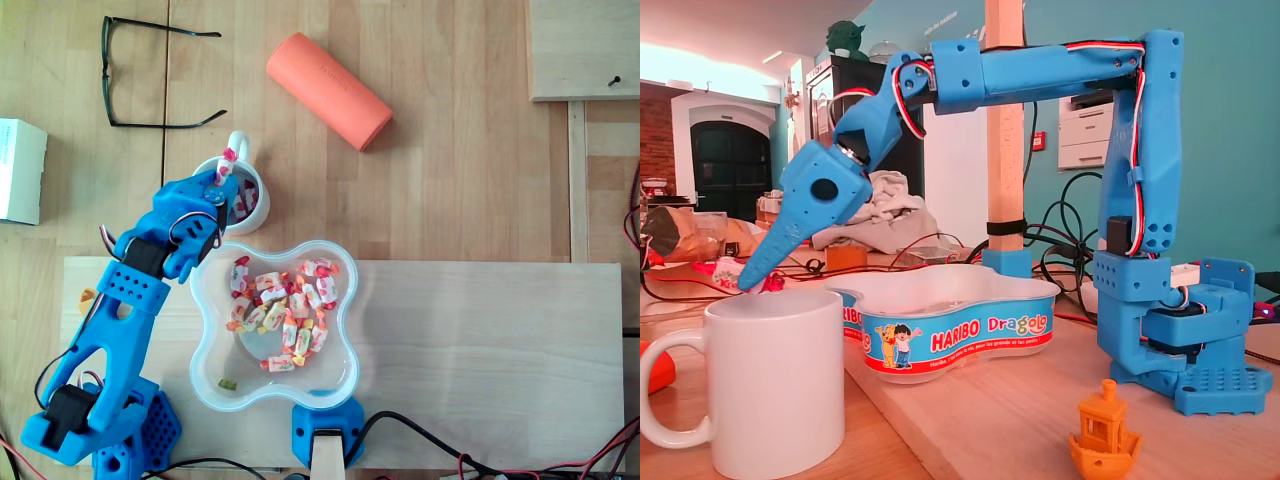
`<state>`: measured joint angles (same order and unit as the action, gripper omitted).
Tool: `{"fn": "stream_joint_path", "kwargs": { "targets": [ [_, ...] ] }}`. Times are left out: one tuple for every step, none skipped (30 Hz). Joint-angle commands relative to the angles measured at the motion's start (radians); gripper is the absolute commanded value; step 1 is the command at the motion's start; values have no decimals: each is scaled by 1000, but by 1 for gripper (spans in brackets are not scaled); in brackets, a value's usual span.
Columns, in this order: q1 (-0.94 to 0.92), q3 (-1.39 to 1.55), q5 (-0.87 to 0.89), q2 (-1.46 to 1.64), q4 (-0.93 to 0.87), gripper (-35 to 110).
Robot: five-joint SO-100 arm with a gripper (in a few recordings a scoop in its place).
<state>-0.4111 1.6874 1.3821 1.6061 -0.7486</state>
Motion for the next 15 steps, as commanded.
{"fn": "stream_joint_path", "kwargs": {
  "targets": [
    [-12,-2,6,32,-17,-2],
    [-12,-2,5,32,-17,-2],
    [-12,3,-3,32,-17,-1],
    [-12,12,-15,32,-17,-1],
    [-12,21,-28,34,-17,-1],
    [-12,31,-28,34,-17,-1],
    [-12,35,-35,34,-17,-1],
    [-12,38,-41,34,-17,-1],
    [-12,40,-49,34,-17,-1],
    [-12,40,-58,35,-17,-1],
    [-9,43,-61,35,-17,-1],
    [-6,46,-63,40,-17,0],
    [-3,49,-63,46,-17,0],
    [-3,51,-64,55,-18,1],
    [-3,57,-64,67,-25,2]
  ]
}}
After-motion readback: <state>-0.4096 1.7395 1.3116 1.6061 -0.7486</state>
